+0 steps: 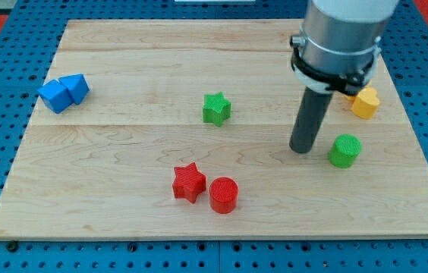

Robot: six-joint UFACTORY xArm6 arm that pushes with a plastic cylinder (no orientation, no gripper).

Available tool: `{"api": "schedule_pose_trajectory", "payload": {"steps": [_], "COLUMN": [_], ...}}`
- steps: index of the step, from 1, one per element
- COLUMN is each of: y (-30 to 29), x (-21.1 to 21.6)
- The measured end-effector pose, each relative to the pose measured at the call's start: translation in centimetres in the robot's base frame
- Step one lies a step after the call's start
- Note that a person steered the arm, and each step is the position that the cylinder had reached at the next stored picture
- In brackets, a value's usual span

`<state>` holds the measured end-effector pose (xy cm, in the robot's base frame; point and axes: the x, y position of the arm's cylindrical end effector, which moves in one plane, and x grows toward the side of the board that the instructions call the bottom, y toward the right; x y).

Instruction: Slide the green circle to bottom right

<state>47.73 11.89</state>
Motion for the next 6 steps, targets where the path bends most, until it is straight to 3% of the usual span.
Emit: {"api": "schedule_pose_trajectory", "payload": {"steps": [1,3,5,6], "y": [1.9,11.0,8.2,7.6], "x": [-1.8,3.8,2.0,3.9]}}
